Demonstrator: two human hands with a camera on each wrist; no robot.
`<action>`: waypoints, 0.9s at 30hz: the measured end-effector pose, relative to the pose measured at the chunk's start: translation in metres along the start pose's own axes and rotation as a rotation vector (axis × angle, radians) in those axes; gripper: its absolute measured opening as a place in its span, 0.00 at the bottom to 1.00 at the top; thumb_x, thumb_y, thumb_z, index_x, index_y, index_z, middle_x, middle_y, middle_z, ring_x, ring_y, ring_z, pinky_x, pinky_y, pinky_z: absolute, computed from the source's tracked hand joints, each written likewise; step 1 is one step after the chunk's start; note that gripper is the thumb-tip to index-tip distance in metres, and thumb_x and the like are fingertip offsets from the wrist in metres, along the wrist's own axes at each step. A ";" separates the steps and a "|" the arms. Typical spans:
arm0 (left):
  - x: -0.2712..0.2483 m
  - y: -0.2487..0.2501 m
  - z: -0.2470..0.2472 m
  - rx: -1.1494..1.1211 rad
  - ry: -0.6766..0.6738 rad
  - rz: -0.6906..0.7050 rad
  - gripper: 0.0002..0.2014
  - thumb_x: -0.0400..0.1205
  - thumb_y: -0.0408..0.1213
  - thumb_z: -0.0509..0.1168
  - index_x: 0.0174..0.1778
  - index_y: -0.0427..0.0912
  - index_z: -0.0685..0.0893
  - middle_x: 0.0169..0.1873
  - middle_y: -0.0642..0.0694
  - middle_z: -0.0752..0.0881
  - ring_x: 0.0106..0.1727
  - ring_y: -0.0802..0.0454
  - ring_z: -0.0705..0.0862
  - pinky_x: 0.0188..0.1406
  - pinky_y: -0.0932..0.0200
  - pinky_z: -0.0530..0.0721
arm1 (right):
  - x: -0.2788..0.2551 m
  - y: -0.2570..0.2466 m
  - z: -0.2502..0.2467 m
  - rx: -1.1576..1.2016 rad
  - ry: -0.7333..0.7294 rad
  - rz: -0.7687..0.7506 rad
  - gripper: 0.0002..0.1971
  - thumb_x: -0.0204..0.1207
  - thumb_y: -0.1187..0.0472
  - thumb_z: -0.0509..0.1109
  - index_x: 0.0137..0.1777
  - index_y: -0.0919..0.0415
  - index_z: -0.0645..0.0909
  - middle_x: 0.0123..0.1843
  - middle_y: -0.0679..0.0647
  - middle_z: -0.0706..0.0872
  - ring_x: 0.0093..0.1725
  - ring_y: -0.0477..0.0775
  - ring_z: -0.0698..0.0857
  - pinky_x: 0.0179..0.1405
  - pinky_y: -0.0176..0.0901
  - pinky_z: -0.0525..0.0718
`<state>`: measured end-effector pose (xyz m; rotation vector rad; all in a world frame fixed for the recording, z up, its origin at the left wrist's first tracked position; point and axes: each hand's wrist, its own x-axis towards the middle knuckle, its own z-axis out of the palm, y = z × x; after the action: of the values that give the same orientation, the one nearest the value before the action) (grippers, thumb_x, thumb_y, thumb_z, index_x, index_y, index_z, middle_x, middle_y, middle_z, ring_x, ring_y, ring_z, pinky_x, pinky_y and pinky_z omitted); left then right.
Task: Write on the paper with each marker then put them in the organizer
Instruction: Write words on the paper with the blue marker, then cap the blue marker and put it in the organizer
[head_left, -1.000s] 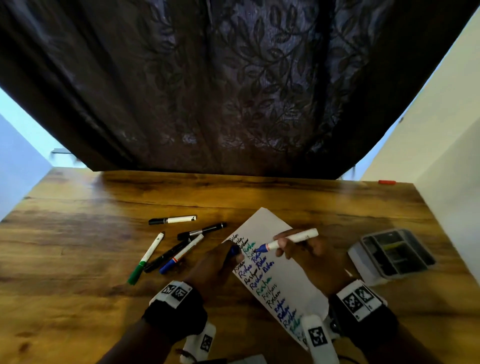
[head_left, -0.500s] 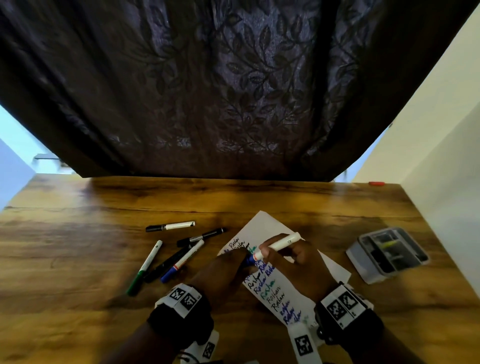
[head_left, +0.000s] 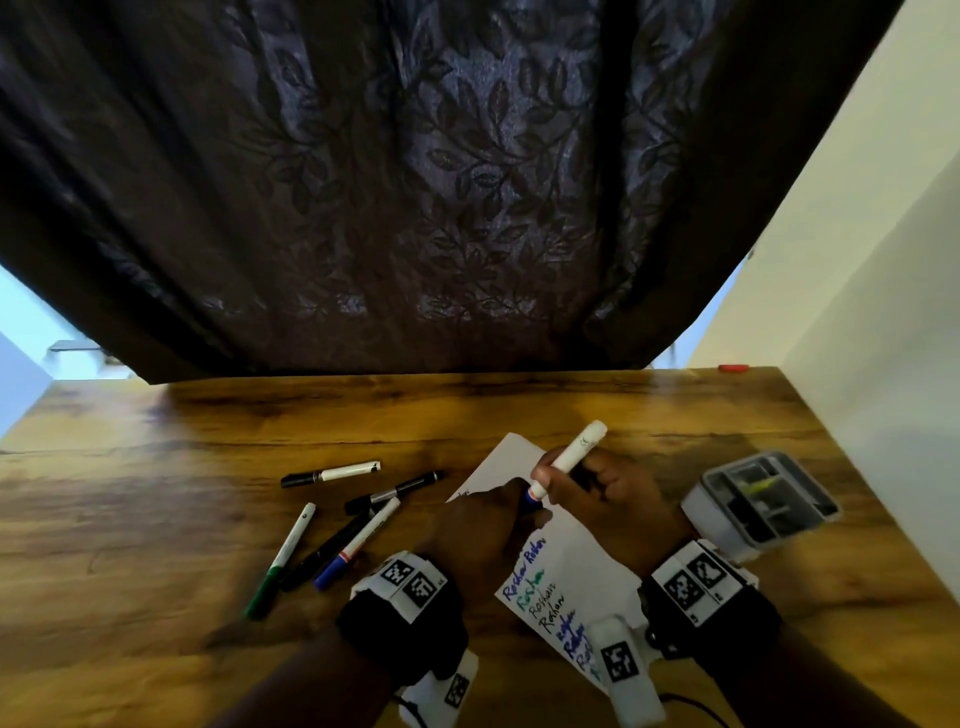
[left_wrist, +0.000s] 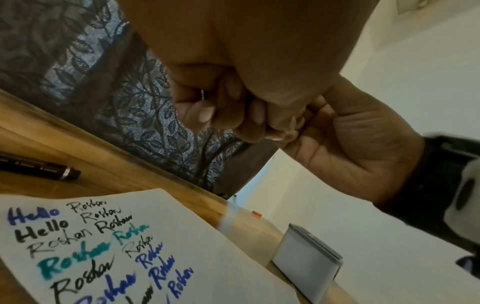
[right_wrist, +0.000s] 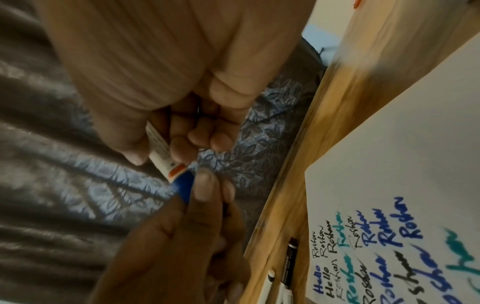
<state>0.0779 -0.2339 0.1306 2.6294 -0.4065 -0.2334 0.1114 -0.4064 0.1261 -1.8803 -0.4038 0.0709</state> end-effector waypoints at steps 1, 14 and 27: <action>0.002 0.001 -0.001 0.002 -0.006 -0.005 0.15 0.88 0.54 0.52 0.63 0.50 0.74 0.50 0.48 0.87 0.44 0.51 0.83 0.31 0.63 0.67 | 0.000 0.004 -0.001 0.045 0.006 0.030 0.04 0.76 0.52 0.73 0.45 0.49 0.90 0.39 0.50 0.91 0.37 0.48 0.87 0.42 0.49 0.87; 0.044 0.038 0.002 -0.043 -0.090 0.159 0.14 0.84 0.60 0.56 0.57 0.57 0.78 0.51 0.58 0.83 0.44 0.60 0.77 0.37 0.68 0.69 | -0.052 0.045 -0.084 -0.431 0.038 -0.019 0.06 0.68 0.42 0.77 0.44 0.33 0.85 0.44 0.30 0.88 0.45 0.38 0.85 0.41 0.30 0.81; 0.094 0.059 0.062 -0.121 -0.067 0.150 0.22 0.80 0.65 0.58 0.68 0.67 0.66 0.43 0.63 0.79 0.42 0.63 0.80 0.43 0.63 0.81 | -0.052 0.081 -0.219 -0.286 0.620 0.154 0.04 0.72 0.58 0.80 0.39 0.57 0.90 0.27 0.45 0.80 0.28 0.38 0.78 0.32 0.29 0.73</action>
<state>0.1381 -0.3406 0.0957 2.4644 -0.5901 -0.2880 0.1359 -0.6444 0.1190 -2.0914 0.1666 -0.4797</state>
